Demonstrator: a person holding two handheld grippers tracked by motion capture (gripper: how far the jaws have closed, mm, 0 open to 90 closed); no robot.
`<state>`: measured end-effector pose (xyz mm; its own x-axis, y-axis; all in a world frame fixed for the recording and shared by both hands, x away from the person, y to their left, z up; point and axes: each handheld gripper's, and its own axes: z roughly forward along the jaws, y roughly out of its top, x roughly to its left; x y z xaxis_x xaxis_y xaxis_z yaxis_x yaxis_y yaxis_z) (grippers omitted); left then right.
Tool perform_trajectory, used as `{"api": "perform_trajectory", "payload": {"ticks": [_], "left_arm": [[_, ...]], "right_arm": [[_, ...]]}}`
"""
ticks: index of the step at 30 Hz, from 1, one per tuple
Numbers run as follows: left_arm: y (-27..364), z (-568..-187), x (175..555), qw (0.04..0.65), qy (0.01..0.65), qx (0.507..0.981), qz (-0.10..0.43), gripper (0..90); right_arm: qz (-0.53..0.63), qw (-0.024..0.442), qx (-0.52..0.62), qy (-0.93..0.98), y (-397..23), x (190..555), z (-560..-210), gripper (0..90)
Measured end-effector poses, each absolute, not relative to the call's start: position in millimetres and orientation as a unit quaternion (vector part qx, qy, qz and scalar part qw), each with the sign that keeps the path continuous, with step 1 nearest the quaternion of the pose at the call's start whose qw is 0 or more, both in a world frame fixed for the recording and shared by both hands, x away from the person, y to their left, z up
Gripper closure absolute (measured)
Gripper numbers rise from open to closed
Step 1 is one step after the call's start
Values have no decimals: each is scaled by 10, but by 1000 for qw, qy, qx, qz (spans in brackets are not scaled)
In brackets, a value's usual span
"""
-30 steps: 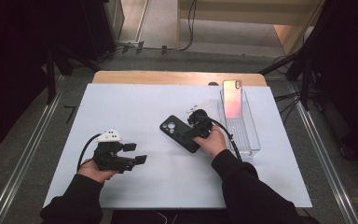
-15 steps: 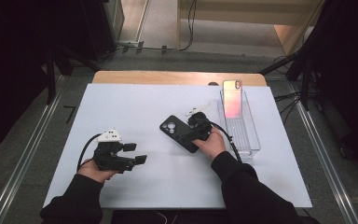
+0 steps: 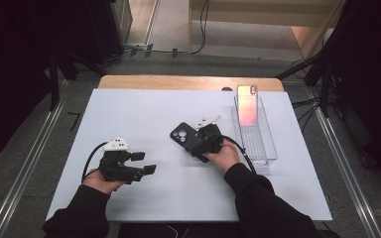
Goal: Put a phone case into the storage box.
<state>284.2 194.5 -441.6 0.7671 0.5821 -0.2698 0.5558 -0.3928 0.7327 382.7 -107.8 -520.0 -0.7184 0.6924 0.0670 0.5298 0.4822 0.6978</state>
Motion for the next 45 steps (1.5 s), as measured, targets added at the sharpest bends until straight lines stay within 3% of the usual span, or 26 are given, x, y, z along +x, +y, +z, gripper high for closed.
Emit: {"api": "perform_trajectory", "payload": {"ticks": [10,26,45], "left_arm": [[1945,-4416,2842,432,341,834,16,305],[1946,-4415,2845,430,341,835,15,306],[1947,-4419,2864,432,341,835,12,305]], "right_arm": [[345,134,353,859,-1030,3791,-5204,52],[352,132,350,858,-1046,3769,-5195,121],[367,128,361,848,-1099,3768,-5042,129]]}}
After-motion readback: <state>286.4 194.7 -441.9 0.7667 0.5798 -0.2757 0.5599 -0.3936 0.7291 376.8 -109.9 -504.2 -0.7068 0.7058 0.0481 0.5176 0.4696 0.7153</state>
